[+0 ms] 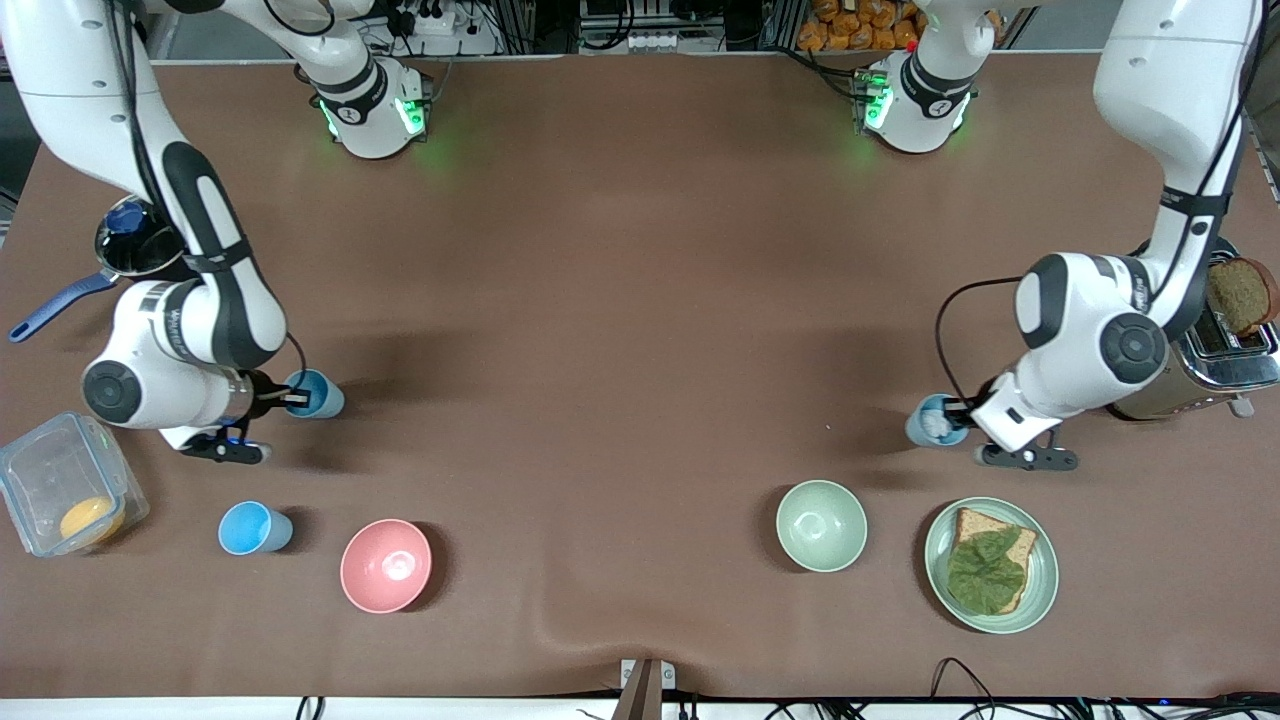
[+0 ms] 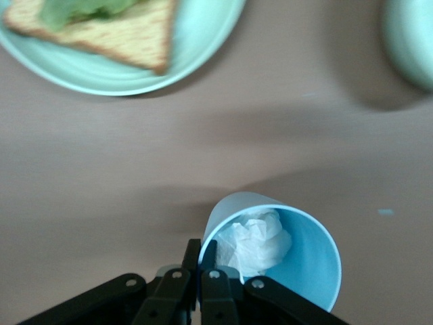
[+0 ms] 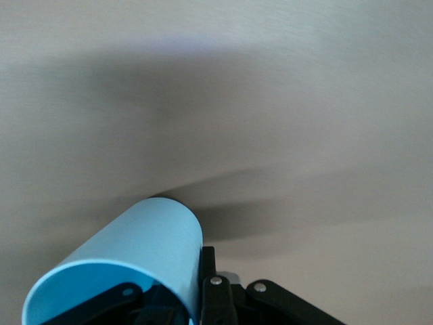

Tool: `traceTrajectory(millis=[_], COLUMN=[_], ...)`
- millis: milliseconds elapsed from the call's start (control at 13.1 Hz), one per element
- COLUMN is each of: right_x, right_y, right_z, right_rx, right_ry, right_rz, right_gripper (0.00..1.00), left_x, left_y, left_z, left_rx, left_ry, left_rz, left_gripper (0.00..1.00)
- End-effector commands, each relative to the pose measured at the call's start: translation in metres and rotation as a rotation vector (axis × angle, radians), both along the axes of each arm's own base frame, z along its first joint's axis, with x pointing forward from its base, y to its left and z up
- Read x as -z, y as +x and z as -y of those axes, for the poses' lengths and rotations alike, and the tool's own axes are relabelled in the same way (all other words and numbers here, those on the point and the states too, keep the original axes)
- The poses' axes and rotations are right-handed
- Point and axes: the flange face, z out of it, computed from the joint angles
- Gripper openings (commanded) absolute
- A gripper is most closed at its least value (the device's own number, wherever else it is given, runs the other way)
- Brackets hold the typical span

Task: Stack blue cups with both arms
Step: 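Lift the blue cup with the right gripper while the left gripper carries the tissue cup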

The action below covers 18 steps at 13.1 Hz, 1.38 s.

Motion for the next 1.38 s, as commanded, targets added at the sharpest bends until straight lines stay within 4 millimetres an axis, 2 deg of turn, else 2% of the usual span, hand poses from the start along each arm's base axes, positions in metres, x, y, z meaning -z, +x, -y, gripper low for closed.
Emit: traceTrajectory(millis=[0,153,306,458,611,688,917,1069,1146,1222,1299], right_x=[-0.025,-0.049,-0.08,-0.104,-0.14,-0.152,-0.167,-0.168,-0.168,-0.169,-0.17], right_y=[0.003,0.005,0.0,-0.005,-0.014,-0.019,-0.027,-0.032,-0.036,-0.041,-0.049], right_z=[-0.022,-0.046,-0.051,-0.056,-0.087,-0.105,-0.149,-0.184,-0.2,-0.215,-0.234], right_rx=[-0.043,-0.119,-0.179,-0.215,-0.266,-0.285,-0.34,-0.357,-0.349,-0.329,-0.335], right_ry=[-0.006,0.0,0.014,0.04,0.052,0.054,0.076,0.108,0.099,0.088,0.081], right_rz=[0.032,0.061,0.045,0.008,-0.008,-0.013,0.006,0.015,0.015,0.012,0.009], right_gripper=[0.0,0.0,0.0,0.0,0.0,0.0,0.0,0.0,0.0,0.0,0.0], left_x=[-0.037,-0.046,-0.051,-0.042,-0.02,-0.008,0.03,0.047,0.055,0.059,0.058], left_y=[-0.019,-0.038,-0.063,-0.092,-0.129,-0.144,-0.175,-0.177,-0.188,-0.191,-0.19], left_z=[0.069,0.137,0.208,0.274,0.334,0.356,0.406,0.426,0.436,0.438,0.438], left_rx=[-0.074,-0.151,-0.221,-0.296,-0.306,-0.327,-0.344,-0.378,-0.37,-0.373,-0.381], left_ry=[-0.042,-0.074,-0.081,-0.075,-0.058,-0.058,-0.026,-0.013,-0.002,0.006,0.004], left_rz=[-0.021,-0.045,-0.061,-0.091,-0.101,-0.088,-0.033,-0.001,0.012,0.015,0.017], left_gripper=[0.0,0.0,0.0,0.0,0.0,0.0,0.0,0.0,0.0,0.0,0.1])
